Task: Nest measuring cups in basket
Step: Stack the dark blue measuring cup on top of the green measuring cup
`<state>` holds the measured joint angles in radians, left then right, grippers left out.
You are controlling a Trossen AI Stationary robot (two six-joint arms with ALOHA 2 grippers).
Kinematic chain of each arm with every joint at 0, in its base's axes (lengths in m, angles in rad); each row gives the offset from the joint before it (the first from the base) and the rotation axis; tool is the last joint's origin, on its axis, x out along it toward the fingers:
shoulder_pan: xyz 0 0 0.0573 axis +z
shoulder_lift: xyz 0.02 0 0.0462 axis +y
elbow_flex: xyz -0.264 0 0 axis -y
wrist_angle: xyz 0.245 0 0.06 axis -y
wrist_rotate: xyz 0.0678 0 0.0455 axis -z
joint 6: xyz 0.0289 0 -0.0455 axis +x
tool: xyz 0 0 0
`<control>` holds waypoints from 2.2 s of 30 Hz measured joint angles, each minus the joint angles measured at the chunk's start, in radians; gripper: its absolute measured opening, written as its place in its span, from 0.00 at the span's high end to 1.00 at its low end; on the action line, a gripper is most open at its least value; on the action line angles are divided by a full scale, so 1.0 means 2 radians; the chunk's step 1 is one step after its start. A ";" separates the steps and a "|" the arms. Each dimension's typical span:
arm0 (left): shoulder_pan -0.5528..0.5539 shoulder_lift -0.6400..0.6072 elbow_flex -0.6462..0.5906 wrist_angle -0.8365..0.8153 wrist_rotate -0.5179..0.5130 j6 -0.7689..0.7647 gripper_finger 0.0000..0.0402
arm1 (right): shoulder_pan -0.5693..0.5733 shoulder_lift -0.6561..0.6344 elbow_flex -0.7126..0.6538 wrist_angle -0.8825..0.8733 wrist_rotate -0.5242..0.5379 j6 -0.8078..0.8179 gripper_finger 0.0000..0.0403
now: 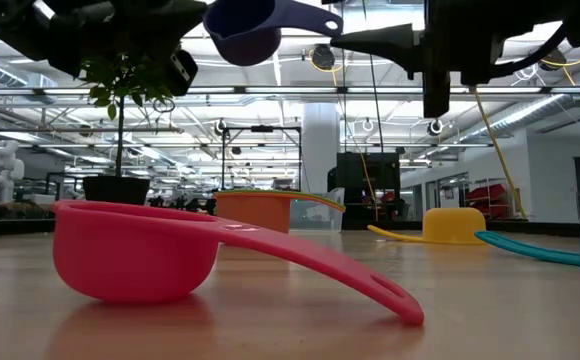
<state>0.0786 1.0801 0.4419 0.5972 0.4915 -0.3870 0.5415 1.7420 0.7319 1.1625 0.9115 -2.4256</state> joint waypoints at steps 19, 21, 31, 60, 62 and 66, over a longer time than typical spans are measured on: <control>-0.003 -0.001 0.000 -0.006 -0.003 -0.010 0.98 | 0.007 0.000 0.000 -0.007 0.002 -0.029 0.61; -0.003 -0.001 0.000 -0.010 -0.005 -0.010 0.97 | 0.005 0.000 0.000 -0.007 0.000 -0.033 0.61; -0.003 -0.001 0.000 -0.014 -0.009 -0.013 0.97 | 0.002 0.000 0.000 -0.004 -0.013 -0.043 0.63; -0.015 -0.002 0.000 -0.001 -0.134 0.022 0.48 | -0.010 0.000 -0.001 0.033 0.017 0.106 1.00; -0.014 -0.014 0.001 0.002 -0.143 0.019 0.43 | -0.014 0.000 -0.001 0.032 0.015 0.141 1.00; -0.014 -0.039 0.001 -0.002 -0.150 0.017 0.38 | -0.031 0.000 -0.001 0.031 0.016 0.195 1.00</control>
<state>0.0513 1.0024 0.4431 0.5924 0.1921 -0.3531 0.4798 1.7416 0.7307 1.2251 0.9426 -2.0362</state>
